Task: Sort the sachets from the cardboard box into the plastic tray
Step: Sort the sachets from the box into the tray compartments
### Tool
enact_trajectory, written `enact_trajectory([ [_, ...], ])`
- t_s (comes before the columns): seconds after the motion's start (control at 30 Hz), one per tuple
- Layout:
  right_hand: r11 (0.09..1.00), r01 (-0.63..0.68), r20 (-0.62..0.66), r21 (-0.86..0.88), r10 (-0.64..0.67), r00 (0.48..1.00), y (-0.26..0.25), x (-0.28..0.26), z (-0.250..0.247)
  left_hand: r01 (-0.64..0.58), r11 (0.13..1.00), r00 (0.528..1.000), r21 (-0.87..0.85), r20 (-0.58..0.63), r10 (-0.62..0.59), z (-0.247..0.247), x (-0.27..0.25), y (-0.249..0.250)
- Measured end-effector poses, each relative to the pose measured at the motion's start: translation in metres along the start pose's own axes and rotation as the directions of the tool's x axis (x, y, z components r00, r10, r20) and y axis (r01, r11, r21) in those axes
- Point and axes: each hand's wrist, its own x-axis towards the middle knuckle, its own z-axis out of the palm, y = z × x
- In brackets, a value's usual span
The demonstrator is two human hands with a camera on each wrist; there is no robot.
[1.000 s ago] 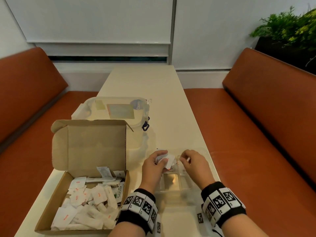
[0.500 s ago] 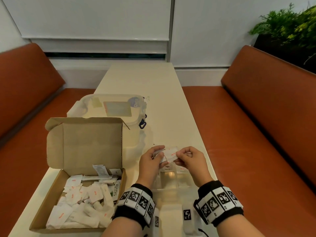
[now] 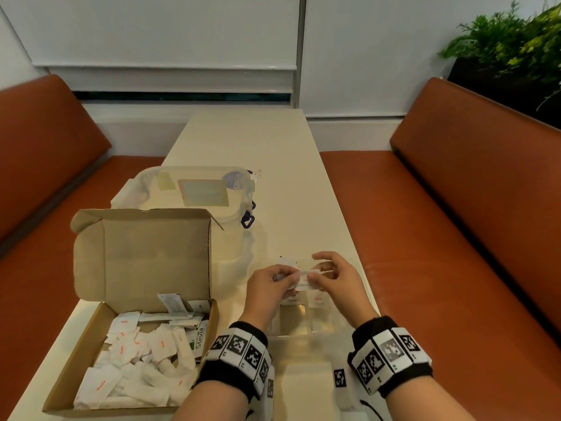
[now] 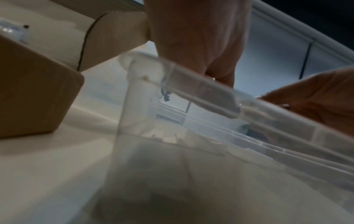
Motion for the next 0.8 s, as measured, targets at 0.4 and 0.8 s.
enact_trajectory([
  [0.4,0.999,0.033,0.054,-0.03,-0.031,0.998,0.004,0.002,-0.005,0.017,1.0,0.999,-0.002,0.042,-0.017,0.005,-0.003,0.0],
  [0.8,0.704,0.062,0.115,-0.707,0.029,0.993,0.016,0.013,-0.01,-0.036,0.999,0.994,-0.028,-0.106,0.033,-0.005,-0.003,-0.013],
])
